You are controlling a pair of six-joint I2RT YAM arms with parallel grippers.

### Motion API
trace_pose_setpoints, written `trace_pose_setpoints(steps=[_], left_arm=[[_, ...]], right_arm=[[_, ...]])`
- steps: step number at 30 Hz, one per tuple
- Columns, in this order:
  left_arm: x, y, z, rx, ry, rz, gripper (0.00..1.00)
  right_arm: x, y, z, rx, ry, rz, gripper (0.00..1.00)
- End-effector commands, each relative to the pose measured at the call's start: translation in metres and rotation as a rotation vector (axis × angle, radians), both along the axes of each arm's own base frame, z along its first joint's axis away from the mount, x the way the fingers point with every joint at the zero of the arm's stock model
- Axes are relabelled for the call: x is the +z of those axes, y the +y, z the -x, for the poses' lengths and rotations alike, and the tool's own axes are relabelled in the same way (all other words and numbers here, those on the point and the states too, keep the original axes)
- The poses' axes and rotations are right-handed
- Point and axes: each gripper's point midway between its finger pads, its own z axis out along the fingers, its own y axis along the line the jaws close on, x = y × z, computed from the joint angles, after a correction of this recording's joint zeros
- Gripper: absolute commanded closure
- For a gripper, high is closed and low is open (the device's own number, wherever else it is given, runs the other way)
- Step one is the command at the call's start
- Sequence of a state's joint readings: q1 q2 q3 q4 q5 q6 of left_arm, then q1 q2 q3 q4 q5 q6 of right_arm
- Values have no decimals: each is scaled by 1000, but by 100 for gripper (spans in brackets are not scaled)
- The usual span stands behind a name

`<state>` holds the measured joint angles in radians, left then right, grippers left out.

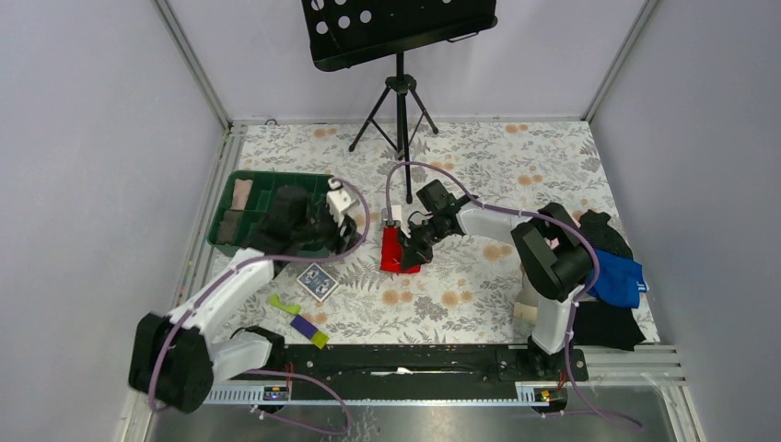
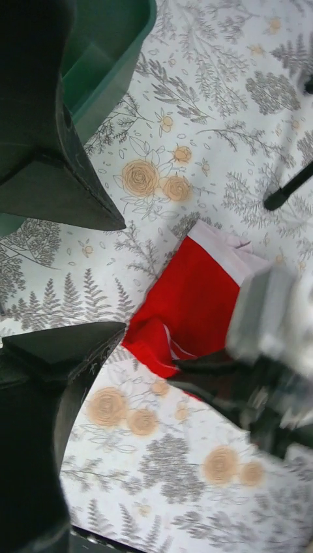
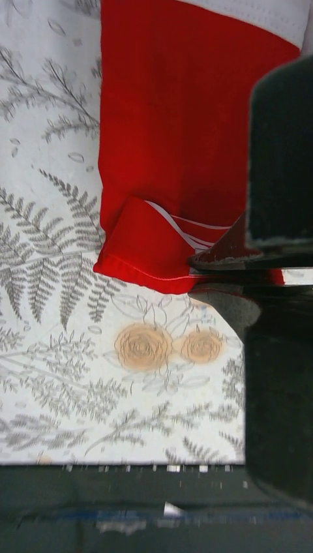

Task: Roll the underwear
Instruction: Roll the underwear to the center of the board.

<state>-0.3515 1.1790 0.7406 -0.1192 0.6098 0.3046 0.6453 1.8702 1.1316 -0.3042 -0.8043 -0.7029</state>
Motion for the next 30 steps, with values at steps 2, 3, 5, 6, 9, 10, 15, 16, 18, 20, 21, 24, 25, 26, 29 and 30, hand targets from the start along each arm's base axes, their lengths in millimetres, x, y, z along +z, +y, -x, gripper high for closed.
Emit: trace_pose_setpoints(steps=[2,3,5,6,9,10,15,16,18,20,21,24,25,26,29,30], left_arm=[[-4,-10,34,-207,-253,-111,40],[-9,-19,42,-271,-282,-131,40],[-18,-38,52,-386,-349,-175,39],[-21,-47,52,-422,-380,-184,39],[-32,-74,49,-495,-444,-193,39],[-36,-82,47,-507,-446,-191,39],[-61,-108,45,-565,-398,-192,39],[-68,-110,46,-577,-389,-198,39],[-77,-112,45,-586,-370,-207,40],[-82,-115,44,-589,-362,-212,44],[-84,-116,43,-588,-352,-213,48],[-84,-121,44,-592,-317,-194,59],[-83,-123,46,-601,-306,-185,63],[-80,-124,46,-602,-300,-177,65],[-79,-127,49,-606,-285,-164,73],[-80,-128,52,-614,-278,-164,78]], right_arm=[[-2,-16,31,-74,325,47,100],[-2,-17,28,-85,332,43,100],[-1,-20,24,-104,342,36,100],[-1,-21,22,-114,345,31,100],[1,-22,18,-125,344,29,100],[1,-22,18,-126,345,29,100],[-1,-21,17,-129,346,35,100],[-1,-21,16,-129,343,36,100],[-1,-22,16,-130,337,36,100],[-1,-21,15,-133,332,33,100],[-1,-21,15,-138,332,33,100],[-3,-22,15,-151,339,38,100],[-4,-22,15,-155,342,40,100],[-4,-22,14,-159,341,41,100],[-3,-21,13,-165,340,45,100],[-3,-21,12,-166,337,46,99]])
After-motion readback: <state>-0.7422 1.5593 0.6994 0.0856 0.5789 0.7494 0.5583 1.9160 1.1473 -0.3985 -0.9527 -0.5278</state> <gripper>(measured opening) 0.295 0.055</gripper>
